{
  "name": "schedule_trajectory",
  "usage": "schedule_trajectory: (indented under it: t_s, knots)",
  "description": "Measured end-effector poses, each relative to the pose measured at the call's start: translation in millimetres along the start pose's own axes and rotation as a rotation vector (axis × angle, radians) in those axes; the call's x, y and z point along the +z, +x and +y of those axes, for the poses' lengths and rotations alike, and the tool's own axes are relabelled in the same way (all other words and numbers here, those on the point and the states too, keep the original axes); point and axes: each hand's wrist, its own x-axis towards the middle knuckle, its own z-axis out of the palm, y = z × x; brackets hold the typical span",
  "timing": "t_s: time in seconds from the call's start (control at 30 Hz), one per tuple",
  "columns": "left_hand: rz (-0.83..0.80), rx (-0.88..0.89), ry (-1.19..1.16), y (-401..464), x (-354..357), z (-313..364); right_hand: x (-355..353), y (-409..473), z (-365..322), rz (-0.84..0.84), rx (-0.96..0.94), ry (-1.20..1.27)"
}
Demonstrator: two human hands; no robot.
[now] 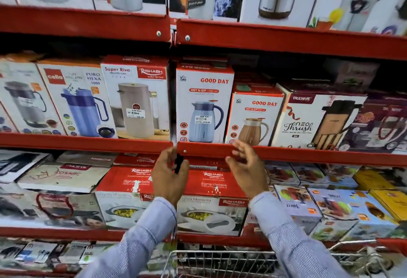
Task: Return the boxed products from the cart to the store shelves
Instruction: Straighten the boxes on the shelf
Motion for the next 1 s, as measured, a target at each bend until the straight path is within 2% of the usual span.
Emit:
schedule_trajectory:
  t_s: [0.07, 0.13, 0.23, 0.33, 0.47, 0.57, 1.0]
  knots:
    - [0.009, 0.009, 0.008, 19.1, 2.2, 16.6, 6.0, 19.1, -17.6, -0.046, 0.047, 0.020]
    - [0.066, 0.150, 0.013, 71.7, -28.0, 65.3, 10.8, 62.7, -89.2, 0.054, -0.115, 0.034]
    - [0.018, 0.172, 0.025, 81.9, -25.3, 70.3, 3.2, 84.0, -114.2, 0.166, -0.182, 0.045]
    - [0.004, 0.157, 0.019, 73.4, -21.9, 64.8, -4.8, 93.4, -118.9, 0.221, -0.157, 0.043]
    - [-0.009, 0.198, -0.005, 78.2, -20.8, 74.4, -7.6, 107.3, -130.5, 0.168, -0.072, 0.024]
    - [-0.032, 0.255, -0.003, 85.8, -19.2, 80.6, -7.9, 107.0, -137.9, 0.142, -0.102, -0.015]
    - [-0.026, 0.221, -0.025, 99.5, -15.9, 81.5, -10.3, 99.9, -140.8, 0.072, -0.160, 0.002]
